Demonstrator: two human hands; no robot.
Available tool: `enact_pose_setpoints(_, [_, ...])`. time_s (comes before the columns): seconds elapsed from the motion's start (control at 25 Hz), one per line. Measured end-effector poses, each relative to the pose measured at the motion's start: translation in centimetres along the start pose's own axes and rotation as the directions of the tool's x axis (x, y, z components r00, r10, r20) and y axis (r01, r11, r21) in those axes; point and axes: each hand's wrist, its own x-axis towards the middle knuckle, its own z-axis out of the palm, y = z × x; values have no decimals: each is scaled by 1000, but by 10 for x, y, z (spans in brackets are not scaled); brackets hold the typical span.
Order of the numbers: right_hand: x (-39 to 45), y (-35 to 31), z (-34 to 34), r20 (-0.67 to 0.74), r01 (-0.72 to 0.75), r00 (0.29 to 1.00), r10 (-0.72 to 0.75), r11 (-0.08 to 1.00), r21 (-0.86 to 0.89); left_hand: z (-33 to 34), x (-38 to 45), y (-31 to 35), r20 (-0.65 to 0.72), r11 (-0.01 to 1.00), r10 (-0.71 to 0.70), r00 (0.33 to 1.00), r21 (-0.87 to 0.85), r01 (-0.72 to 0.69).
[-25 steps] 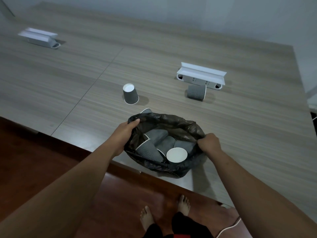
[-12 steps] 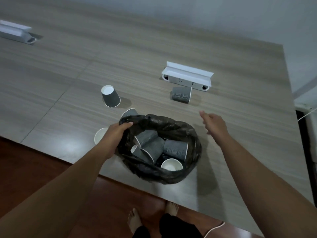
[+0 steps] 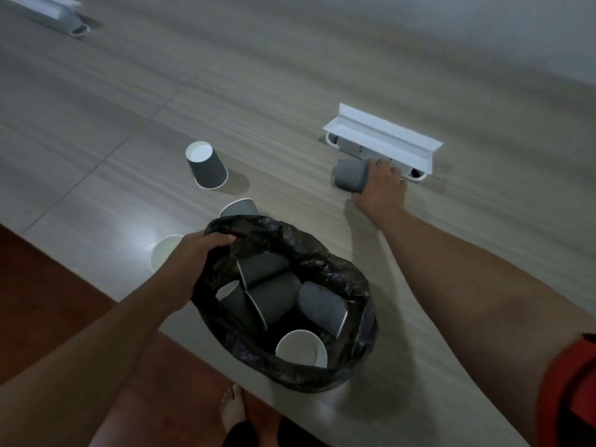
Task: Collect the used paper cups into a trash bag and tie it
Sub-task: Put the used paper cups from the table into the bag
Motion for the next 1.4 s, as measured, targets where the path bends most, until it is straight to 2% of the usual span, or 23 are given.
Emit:
enact_pose_setpoints(0.16, [24, -5, -2, -17, 65, 998, -66, 996, -53, 0, 4, -2, 4, 997, 12, 1000, -78, -12])
enact_pose_setpoints(0.28, [4, -9, 0, 35, 84, 996, -82, 995, -53, -2, 2, -4, -31, 1000, 13, 999, -25, -13])
enact_pose_setpoints(0.36, [-27, -10, -1, 23, -3, 1000, 1, 998, 68, -4, -1, 0, -68, 1000, 6, 998, 3, -6])
enact_pose_setpoints(0.4, [-48, -12, -6, 7, -62, 998, 62, 969, 239, -6, -3, 2, -68, 1000, 0, 998, 13, 1])
enact_pose_setpoints(0.44, [-68, -14, -12, 1, -99, 994, 111, 890, 445, -7, -4, 4, -62, 1000, -12, 998, 12, 13])
enact_pose_setpoints(0.52, [-114, -20, -30, 46, -109, 992, 120, 600, 792, -12, -8, 8, -46, 1000, -23, 999, 7, 24])
enact_pose_setpoints(0.56, [-138, -24, -41, 98, -124, 992, 79, 464, 877, -15, -10, 9, -39, 1000, -24, 999, 17, 24])
enact_pose_setpoints(0.6, [-160, -27, -52, 134, -123, 991, 0, 406, 906, -18, -12, 10, -31, 999, -22, 999, 30, 23])
enact_pose_setpoints(0.64, [-177, -31, -59, 159, -101, 982, -100, 432, 896, -20, -13, 11, -23, 999, -23, 999, 37, 24])
enact_pose_setpoints(0.72, [-203, -43, -66, 213, -18, 944, -251, 607, 794, -25, -17, 12, 17, 999, -15, 1000, 48, 14])
enact_pose_setpoints(0.84, [-215, -65, -62, 312, 159, 878, -364, 835, 527, -31, -17, 15, 73, 994, 1, 997, 113, -9])
enact_pose_setpoints(0.92, [-218, -74, -59, 231, 242, 890, -393, 837, 491, -36, -17, 16, 123, 987, 11, 992, 159, -31])
enact_pose_setpoints(0.96, [-217, -75, -57, 150, 210, 926, -345, 805, 555, -38, -17, 17, 140, 985, 14, 990, 167, -38])
enact_pose_setpoints(1.0, [-215, -73, -51, 54, 165, 967, -248, 775, 610, -41, -17, 18, 154, 986, 16, 988, 162, -41])
enact_pose_setpoints(1.04, [-212, -71, -46, -7, 98, 993, -118, 792, 603, -45, -18, 19, 167, 986, 23, 986, 157, -50])
enact_pose_setpoints(1.08, [-208, -64, -36, 0, -4, 1000, 5, 858, 513, -47, -18, 19, 181, 987, 31, 983, 151, -59])
enact_pose_setpoints(1.12, [-206, -58, -31, 86, -129, 991, 103, 910, 394, -50, -19, 18, 192, 987, 35, 981, 148, -64])
enact_pose_setpoints(1.16, [-205, -51, -24, 188, -238, 965, 185, 917, 320, -53, -21, 18, 202, 987, 37, 979, 143, -67])
enact_pose_setpoints(1.2, [-206, -47, -19, 291, -316, 928, 232, 904, 289, -56, -23, 17, 213, 988, 39, 976, 138, -70])
enact_pose_setpoints(1.28, [-209, -42, -15, 399, -345, 893, 209, 888, 305, -61, -25, 15, 229, 989, 28, 973, 133, -60])
enact_pose_setpoints(1.32, [-211, -41, -12, 382, -321, 905, 187, 890, 325, -64, -26, 15, 236, 990, 23, 972, 131, -55])
enact_pose_setpoints(1.4, [-217, -41, -13, 235, -319, 940, 245, 877, 361, -69, -27, 15, 241, 990, 24, 970, 126, -55])
